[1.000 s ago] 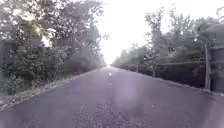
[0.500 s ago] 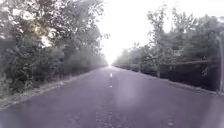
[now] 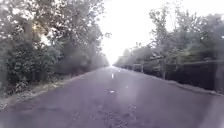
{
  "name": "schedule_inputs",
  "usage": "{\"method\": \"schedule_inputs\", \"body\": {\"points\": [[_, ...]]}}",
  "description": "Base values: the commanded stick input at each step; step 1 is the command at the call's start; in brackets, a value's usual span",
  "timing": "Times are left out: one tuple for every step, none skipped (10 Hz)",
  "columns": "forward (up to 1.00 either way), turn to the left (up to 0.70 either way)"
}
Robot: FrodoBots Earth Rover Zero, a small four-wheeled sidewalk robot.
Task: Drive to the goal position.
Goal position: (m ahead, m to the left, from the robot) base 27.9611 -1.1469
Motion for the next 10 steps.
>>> {"method": "schedule_inputs", "body": {"points": [[1.0, 0.0], [1.0, 0.0], [1.0, 0.0], [1.0, 0.0], [1.0, 0.0], [1.0, 0.0], [1.0, 0.0], [1.0, 0.0], [1.0, 0.15], [1.0, 0.25]]}}
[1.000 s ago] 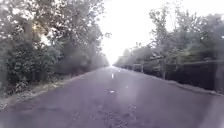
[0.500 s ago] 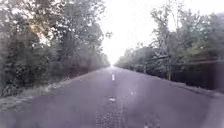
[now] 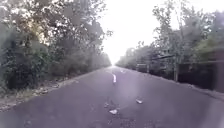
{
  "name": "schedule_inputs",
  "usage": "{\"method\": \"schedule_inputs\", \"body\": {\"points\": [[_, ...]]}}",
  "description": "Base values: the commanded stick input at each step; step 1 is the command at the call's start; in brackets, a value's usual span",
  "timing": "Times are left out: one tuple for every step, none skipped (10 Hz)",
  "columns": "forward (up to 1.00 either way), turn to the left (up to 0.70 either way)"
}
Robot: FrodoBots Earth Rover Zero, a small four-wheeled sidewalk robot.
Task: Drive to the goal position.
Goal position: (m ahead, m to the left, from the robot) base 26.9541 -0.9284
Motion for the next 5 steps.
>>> {"method": "schedule_inputs", "body": {"points": [[1.0, 0.0], [1.0, 0.0], [1.0, 0.0], [1.0, 0.0], [1.0, 0.0]]}}
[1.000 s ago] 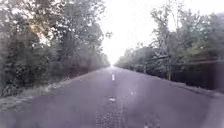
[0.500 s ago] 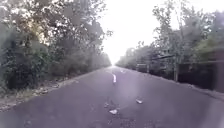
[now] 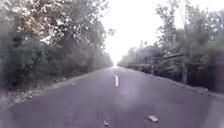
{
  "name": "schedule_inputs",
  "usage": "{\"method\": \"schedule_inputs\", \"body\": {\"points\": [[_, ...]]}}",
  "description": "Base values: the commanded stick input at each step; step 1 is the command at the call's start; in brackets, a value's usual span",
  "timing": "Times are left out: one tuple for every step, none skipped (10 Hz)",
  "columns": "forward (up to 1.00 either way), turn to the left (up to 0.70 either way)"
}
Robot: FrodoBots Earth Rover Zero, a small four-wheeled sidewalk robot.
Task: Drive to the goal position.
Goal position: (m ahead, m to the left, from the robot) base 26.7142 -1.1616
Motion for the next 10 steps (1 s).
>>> {"method": "schedule_inputs", "body": {"points": [[1.0, 0.0], [1.0, 0.0], [1.0, 0.0], [1.0, 0.0], [1.0, 0.0], [1.0, 0.0], [1.0, 0.0], [1.0, 0.0], [1.0, 0.0], [1.0, 0.0]]}}
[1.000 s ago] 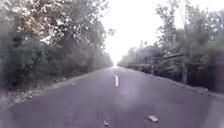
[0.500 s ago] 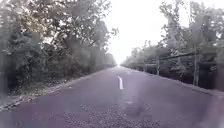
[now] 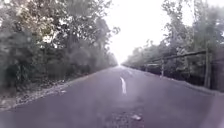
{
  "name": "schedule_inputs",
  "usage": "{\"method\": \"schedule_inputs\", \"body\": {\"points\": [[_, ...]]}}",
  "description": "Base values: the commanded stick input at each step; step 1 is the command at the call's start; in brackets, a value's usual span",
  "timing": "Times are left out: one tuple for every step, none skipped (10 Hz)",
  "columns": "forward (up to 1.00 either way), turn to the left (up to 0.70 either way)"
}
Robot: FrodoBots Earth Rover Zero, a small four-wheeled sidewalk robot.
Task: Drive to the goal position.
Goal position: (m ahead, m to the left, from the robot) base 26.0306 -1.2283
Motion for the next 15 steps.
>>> {"method": "schedule_inputs", "body": {"points": [[1.0, 0.0], [1.0, 0.0], [1.0, 0.0], [1.0, 0.0], [1.0, 0.0], [1.0, 0.0], [1.0, 0.0], [1.0, 0.0], [1.0, 0.0], [1.0, 0.0], [1.0, 0.0], [1.0, 0.0], [1.0, 0.0], [1.0, 0.0], [1.0, 0.0]]}}
